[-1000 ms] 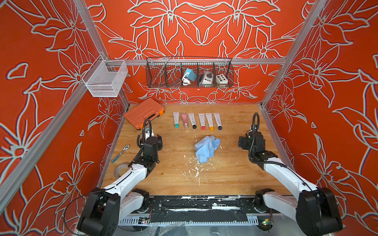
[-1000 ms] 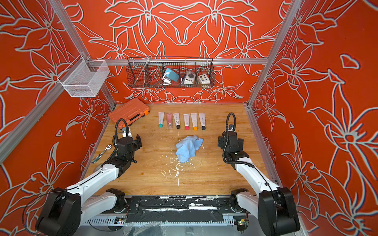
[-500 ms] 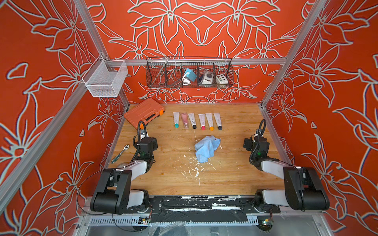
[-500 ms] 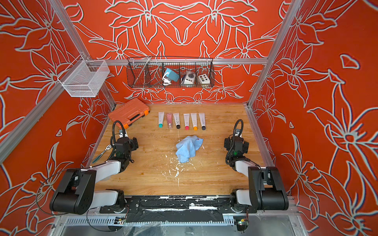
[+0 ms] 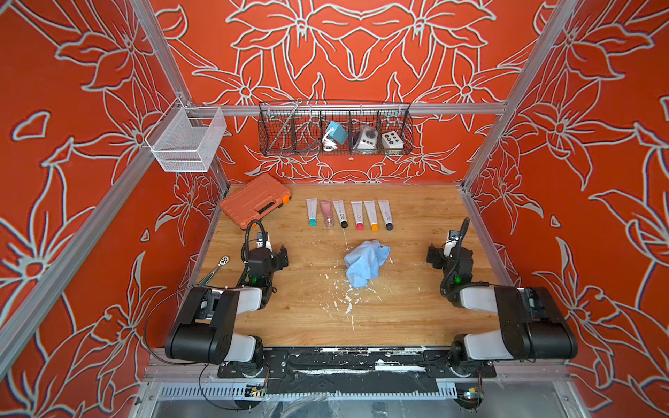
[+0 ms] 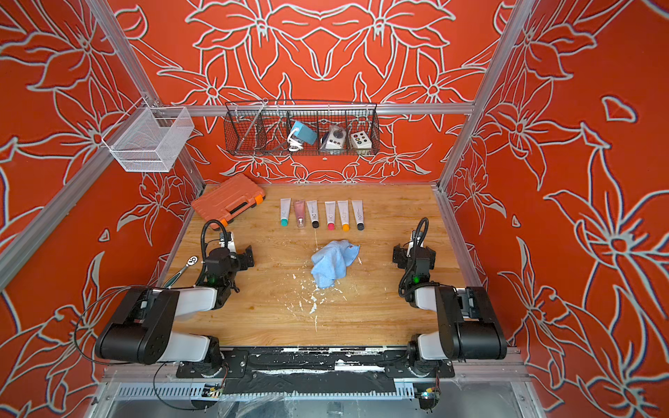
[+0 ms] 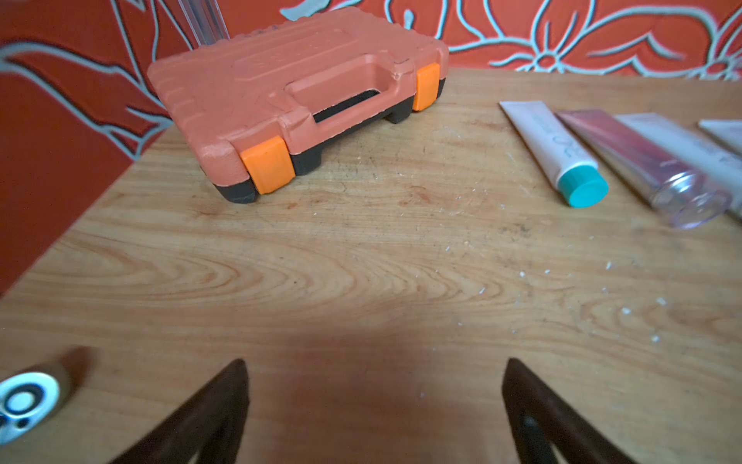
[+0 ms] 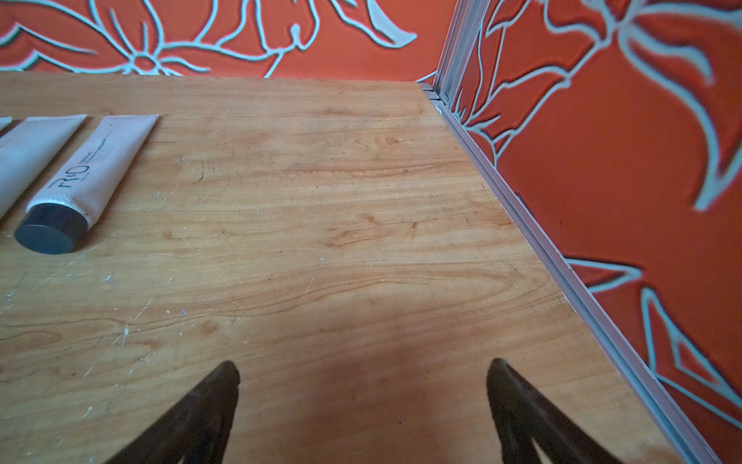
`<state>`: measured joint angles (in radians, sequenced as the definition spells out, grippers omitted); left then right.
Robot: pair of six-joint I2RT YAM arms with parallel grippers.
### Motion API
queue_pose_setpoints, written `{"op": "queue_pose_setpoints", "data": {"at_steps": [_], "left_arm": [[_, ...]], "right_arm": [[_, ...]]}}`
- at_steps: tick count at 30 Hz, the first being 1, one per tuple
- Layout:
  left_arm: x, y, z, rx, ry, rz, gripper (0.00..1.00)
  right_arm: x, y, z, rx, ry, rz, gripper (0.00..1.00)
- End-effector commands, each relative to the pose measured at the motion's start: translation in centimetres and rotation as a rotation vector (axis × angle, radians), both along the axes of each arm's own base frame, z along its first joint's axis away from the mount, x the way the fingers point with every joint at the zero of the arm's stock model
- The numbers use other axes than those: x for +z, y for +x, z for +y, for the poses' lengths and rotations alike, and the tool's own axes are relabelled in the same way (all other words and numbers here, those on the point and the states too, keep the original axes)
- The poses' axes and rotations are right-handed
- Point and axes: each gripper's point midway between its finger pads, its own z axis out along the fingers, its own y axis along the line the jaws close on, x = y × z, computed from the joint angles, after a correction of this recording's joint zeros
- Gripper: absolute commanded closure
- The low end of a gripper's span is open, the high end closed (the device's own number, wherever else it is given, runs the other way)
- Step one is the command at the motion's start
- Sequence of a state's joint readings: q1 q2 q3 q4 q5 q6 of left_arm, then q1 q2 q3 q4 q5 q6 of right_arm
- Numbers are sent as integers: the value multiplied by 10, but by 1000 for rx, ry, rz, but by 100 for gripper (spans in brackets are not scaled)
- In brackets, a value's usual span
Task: Wipe the surface of the toothpaste tube
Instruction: Reset both arms
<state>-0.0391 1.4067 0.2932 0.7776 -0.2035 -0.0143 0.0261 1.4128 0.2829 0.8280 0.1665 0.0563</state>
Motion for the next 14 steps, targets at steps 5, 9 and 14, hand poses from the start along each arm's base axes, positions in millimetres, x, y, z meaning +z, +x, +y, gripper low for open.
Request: {"op": "queue_pose_setpoints", "data": {"at_steps": [5,9,14], "left_arm": [[6,3,-3,-22,6,-30,1],[7,4,-3,-23,3,-30,1],[6,5,-3,-32,-7,-21,1]], "right_arm": [[11,5,1,19,-19,-39,3],[11,6,3,27,-22,-35,3],[10,6,4,29,-22,-33,3]]}}
